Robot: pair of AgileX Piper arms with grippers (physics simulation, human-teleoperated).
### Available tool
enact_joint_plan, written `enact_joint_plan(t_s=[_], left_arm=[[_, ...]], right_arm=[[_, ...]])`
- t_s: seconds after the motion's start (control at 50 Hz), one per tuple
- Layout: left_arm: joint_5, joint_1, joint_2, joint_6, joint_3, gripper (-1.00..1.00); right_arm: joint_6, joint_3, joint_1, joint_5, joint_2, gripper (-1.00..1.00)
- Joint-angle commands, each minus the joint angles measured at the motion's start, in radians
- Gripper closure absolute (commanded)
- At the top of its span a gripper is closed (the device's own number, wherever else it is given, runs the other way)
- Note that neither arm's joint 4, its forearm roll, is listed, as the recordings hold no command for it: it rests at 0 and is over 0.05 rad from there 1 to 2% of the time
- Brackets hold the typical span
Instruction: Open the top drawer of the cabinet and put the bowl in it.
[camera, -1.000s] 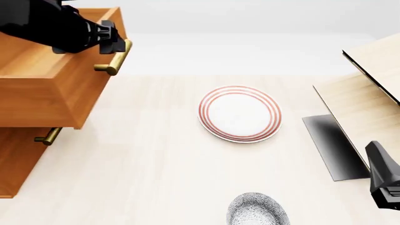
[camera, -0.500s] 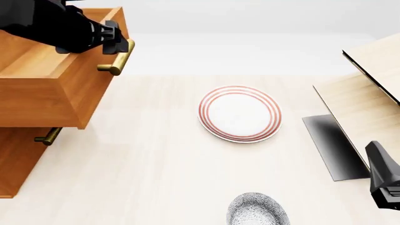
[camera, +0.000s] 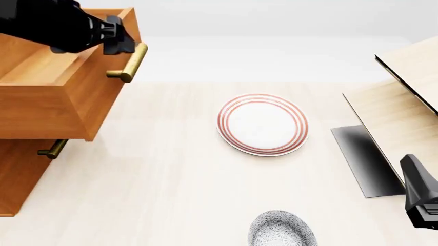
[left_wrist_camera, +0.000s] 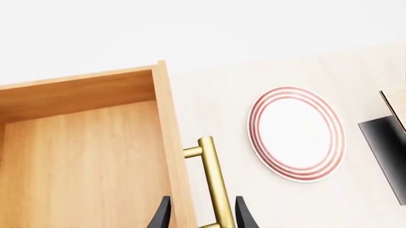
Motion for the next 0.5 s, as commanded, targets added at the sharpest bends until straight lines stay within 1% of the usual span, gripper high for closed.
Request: enact_joint_plan(t_s=[0.02,0.32,0.5], left_arm=[[0.022,0.011,-0.019,0.028,-0.011,-1.00],[0.044,0.012,-0.041,0.052,-0.019,-1.00],[0.079,0.011,-0.062,0.077,-0.048,-1.00]], right_arm=[[-0.001,0.000,0.000,-0.001,-0.001,-1.00],[-0.001,0.000,0.000,-0.001,-0.001,-1.00],[-0.001,0.000,-0.001,-0.001,-0.001,-1.00]])
